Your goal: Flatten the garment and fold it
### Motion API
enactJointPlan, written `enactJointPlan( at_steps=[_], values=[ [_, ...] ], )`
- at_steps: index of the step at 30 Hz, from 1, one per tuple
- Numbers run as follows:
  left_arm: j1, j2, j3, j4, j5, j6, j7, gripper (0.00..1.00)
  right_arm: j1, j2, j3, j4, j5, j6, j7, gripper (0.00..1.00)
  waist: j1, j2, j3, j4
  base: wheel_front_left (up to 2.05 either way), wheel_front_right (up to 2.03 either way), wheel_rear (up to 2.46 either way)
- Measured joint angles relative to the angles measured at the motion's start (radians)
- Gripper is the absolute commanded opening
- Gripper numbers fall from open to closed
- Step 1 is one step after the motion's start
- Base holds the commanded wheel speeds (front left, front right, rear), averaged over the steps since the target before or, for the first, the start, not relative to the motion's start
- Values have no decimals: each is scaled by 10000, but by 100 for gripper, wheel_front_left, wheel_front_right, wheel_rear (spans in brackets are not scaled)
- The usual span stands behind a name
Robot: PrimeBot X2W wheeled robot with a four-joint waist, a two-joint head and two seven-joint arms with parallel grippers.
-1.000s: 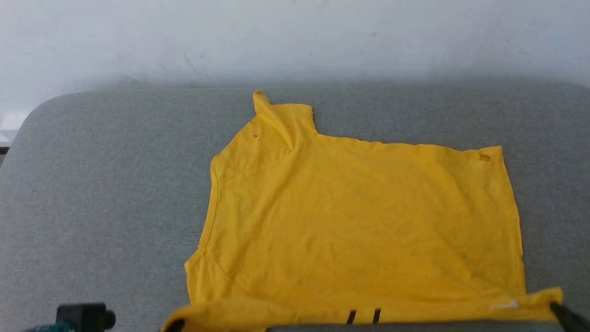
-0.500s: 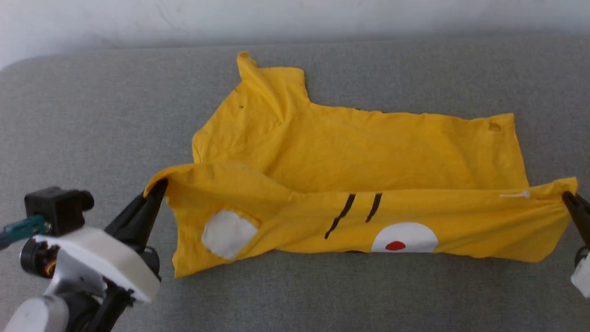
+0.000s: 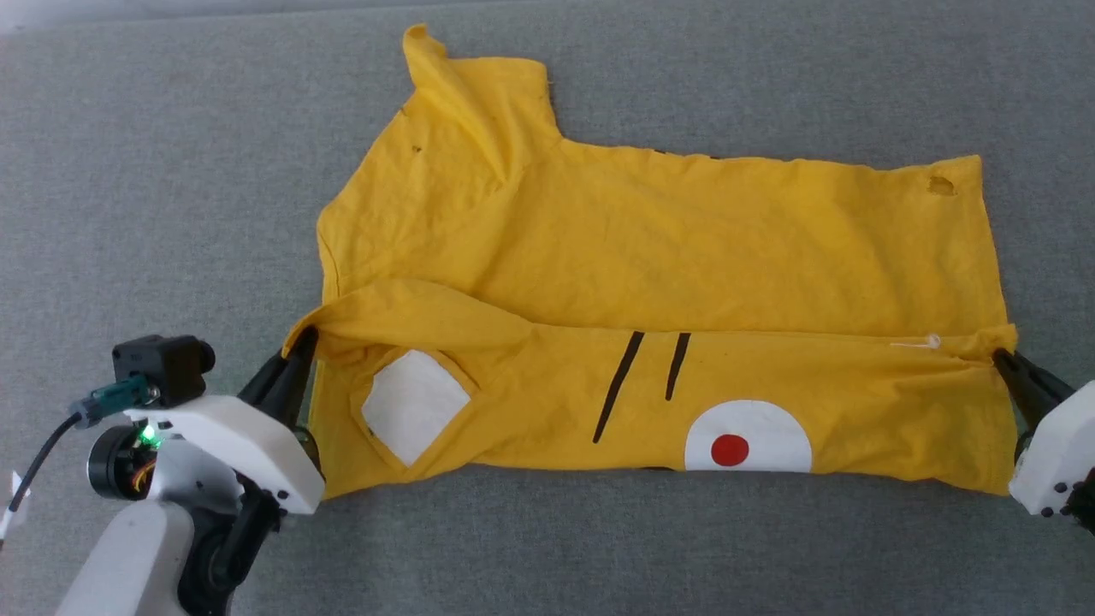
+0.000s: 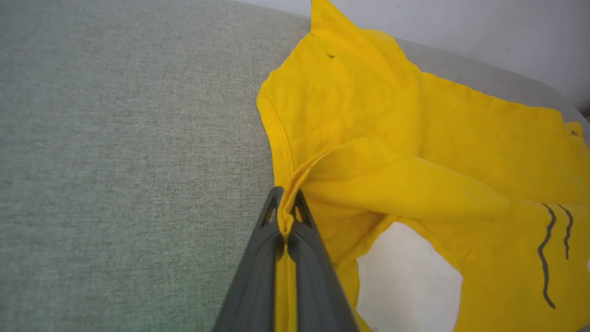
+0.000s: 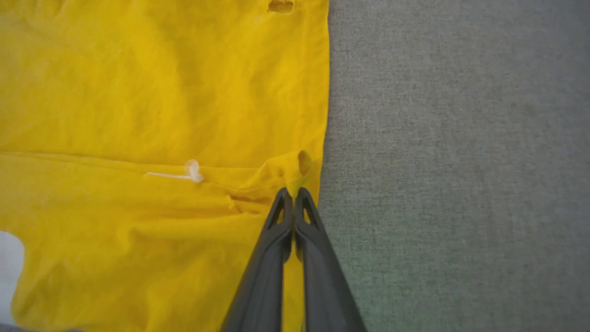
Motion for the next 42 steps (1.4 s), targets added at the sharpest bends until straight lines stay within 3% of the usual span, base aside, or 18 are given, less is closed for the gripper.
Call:
enactJointPlan(
  at_steps=[3, 4, 6, 7, 8, 15, 19, 26, 32, 42],
  values=[
    [-187, -176, -65, 401, -4, 0, -65, 0, -53, -29, 56, 297, 59, 0, -174, 0, -1, 0, 75, 52, 0, 0, 0],
    [-231, -230, -73, 493, -8, 2, -75, 9, -64, -38, 69, 382, 75, 0, -230, 4, -2, 0, 96, 73, 0, 0, 0],
    [-332, -337, -79, 675, -10, 2, -153, 43, -129, -61, 105, 556, 92, 0, -314, 22, -1, 0, 136, 112, 0, 0, 0],
    [-388, -385, -77, 732, -44, 0, -203, 87, -198, -73, 134, 606, 111, 0, -347, 58, -1, 0, 149, 128, 0, 0, 0],
    [-437, -456, -54, 790, -117, -4, -291, 100, -260, -92, 171, 640, 153, 0, -389, 100, -1, 0, 153, 139, 0, 0, 0],
    [-536, -995, 224, 918, -660, -88, -943, 100, -352, -25, 180, 635, 359, 0, -784, 100, -2, 0, -142, 132, 0, 0, 0],
    [-96, -1037, 646, 238, -725, -33, -1628, 100, -80, 194, -332, 29, 460, 0, -1101, 100, -3, 0, -470, 125, 0, 0, 0],
    [1941, -907, 955, -1273, 420, 848, -3150, 100, 1266, 1407, -1653, -1643, -464, -2, -2291, 100, -4, 0, -1126, 152, 0, 0, 0],
    [3475, -1028, 740, -1714, 1476, 1601, -3806, 100, 2642, 2683, -1958, -2491, -1434, -2, -2984, 100, -5, 0, -1695, 214, 0, 0, 0],
    [4217, -1388, 268, -1404, 1714, 1950, -3802, 100, 3693, 3060, -1561, -2569, -1973, -2, -3428, 100, -4, 0, -2617, 290, 0, 0, 0]
  ],
)
